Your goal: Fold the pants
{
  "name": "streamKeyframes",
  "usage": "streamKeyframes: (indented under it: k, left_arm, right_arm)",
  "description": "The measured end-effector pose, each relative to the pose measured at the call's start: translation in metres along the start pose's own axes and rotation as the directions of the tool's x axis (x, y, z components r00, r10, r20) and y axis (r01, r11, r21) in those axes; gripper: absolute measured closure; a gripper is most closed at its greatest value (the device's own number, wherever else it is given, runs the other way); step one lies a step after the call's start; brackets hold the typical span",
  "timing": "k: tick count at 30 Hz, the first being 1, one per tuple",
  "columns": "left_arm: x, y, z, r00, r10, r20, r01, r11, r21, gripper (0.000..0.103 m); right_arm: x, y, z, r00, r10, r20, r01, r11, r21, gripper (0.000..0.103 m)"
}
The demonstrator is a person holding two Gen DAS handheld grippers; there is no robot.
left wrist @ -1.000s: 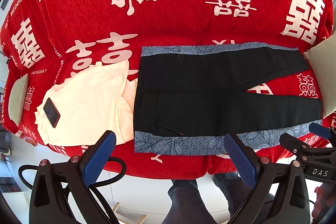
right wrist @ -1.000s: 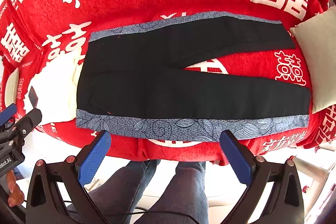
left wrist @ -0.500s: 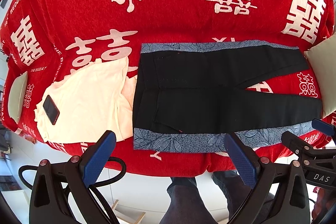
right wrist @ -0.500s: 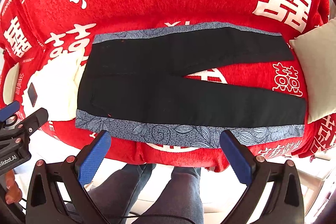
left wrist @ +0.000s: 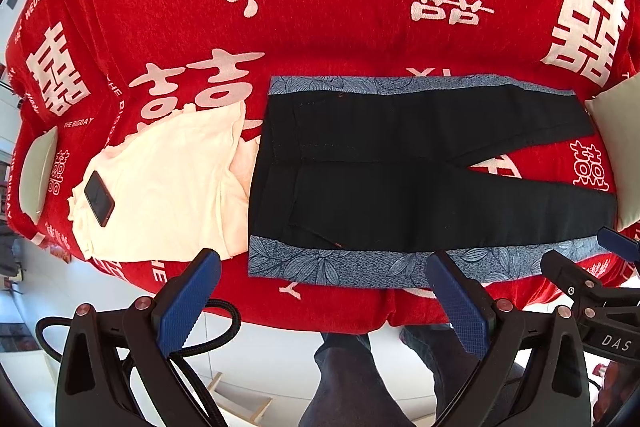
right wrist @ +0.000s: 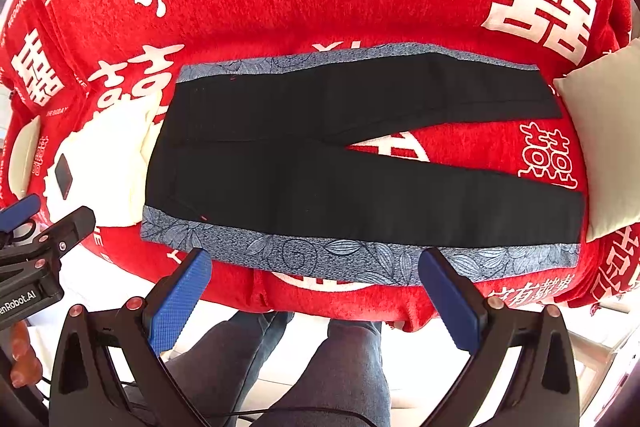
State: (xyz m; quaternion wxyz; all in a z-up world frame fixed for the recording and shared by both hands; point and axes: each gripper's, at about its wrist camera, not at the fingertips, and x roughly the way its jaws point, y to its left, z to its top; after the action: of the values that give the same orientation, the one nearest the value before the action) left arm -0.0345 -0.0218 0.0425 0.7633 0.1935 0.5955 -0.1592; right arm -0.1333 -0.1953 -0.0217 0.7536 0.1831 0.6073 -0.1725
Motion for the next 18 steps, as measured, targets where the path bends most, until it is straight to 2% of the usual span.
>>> streamKeyframes:
  k: [7, 12, 18]
  left_arm:
    - [-0.009, -0.016, -0.011, 1.000, 0.007, -0.005, -0.007, 0.999, -0.047, 0.000]
    - [-0.014, -0.030, -0.028, 0.999, 0.043, -0.017, -0.044, 0.995, -0.085, 0.000]
    - [-0.003, -0.039, -0.049, 0.997, 0.037, -0.065, -0.045, 0.990, -0.134, 0.000]
  right_arm:
    - [-0.006, -0.017, 0.000, 1.000, 0.006, 0.007, -0.005, 0.999, -0.033, 0.000]
    - [-0.008, -0.031, -0.005, 1.000, 0.024, 0.004, -0.023, 0.998, -0.061, 0.000]
    - [-0.001, -0.044, -0.013, 0.999, 0.034, -0.017, -0.035, 0.996, -0.087, 0.000]
